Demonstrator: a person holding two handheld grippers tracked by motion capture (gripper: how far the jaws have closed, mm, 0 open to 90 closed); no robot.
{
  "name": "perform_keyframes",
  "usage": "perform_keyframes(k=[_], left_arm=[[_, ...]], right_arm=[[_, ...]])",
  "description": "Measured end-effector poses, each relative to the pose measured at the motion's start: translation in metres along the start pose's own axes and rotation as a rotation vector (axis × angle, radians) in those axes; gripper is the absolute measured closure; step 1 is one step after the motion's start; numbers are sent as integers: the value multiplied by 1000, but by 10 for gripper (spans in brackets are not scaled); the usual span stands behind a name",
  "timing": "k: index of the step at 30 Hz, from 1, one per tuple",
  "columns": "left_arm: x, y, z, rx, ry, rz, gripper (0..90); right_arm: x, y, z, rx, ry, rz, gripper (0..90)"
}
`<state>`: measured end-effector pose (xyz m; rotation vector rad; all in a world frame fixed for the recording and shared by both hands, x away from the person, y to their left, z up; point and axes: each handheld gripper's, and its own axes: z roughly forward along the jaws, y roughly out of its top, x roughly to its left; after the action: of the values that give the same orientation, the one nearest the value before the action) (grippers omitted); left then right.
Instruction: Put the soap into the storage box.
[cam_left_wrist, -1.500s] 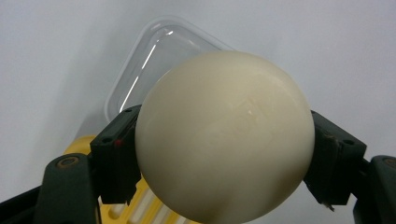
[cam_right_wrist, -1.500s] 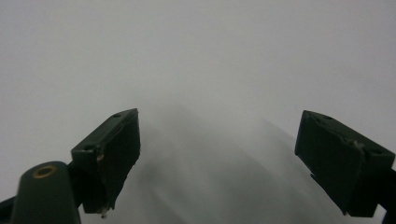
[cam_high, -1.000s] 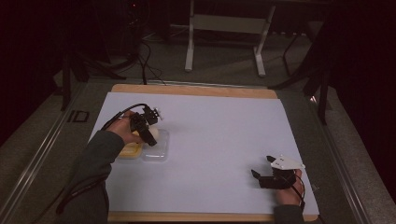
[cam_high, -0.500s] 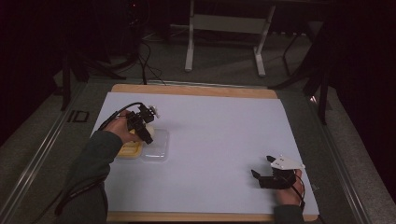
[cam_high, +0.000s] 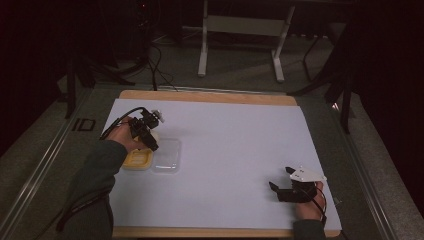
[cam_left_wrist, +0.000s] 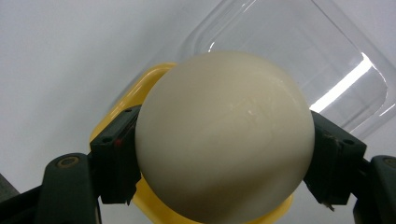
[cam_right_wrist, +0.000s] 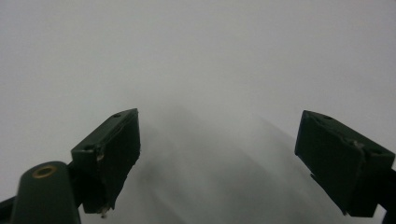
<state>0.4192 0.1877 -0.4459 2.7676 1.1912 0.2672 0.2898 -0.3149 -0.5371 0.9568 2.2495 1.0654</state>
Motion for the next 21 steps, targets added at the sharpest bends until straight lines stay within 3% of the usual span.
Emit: perform_keyframes(k=[2,21], left_arm=[[2,-1,1,2,-3,-20,247],[14,-16,16,28,10,-60,247]], right_arm=[[0,0,0,0,0,-2,142],[0,0,0,-2,-3,-5,142]])
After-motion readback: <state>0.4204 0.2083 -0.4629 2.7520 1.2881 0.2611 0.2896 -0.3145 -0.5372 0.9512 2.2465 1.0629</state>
